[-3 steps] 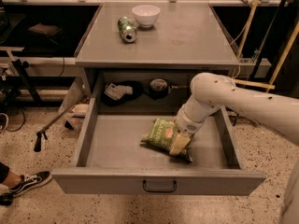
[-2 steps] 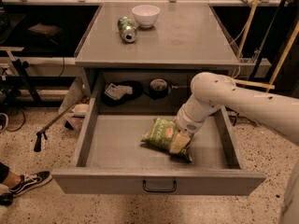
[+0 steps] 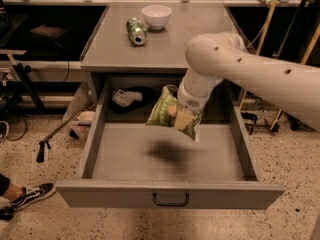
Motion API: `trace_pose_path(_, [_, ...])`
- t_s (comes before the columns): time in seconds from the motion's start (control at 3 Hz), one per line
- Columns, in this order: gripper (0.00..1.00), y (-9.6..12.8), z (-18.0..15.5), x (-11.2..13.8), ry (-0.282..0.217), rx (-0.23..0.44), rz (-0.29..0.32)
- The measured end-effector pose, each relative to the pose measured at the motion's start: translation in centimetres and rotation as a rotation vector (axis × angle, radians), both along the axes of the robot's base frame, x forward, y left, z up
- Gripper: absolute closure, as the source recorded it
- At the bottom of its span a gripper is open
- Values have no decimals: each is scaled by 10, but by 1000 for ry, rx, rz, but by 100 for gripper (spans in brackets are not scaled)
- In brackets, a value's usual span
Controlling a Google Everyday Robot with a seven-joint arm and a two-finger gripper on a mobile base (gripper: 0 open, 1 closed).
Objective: Pick green jalapeno chip bag from top drawer and place on counter
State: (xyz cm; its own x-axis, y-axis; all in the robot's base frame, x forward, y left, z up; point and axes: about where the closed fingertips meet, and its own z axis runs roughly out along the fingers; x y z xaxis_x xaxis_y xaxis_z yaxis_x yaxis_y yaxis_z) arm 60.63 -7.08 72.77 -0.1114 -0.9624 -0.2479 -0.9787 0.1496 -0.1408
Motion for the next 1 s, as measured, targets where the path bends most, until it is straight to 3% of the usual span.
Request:
trace_pose_path(0.33, [100,8,88,24,-80,-48,-79])
trace_pose_path(0.67, [100,4,146,61,-135,-75,-178])
trace_pose_path(1.0, [100,4,184,74,-195,-38,-198])
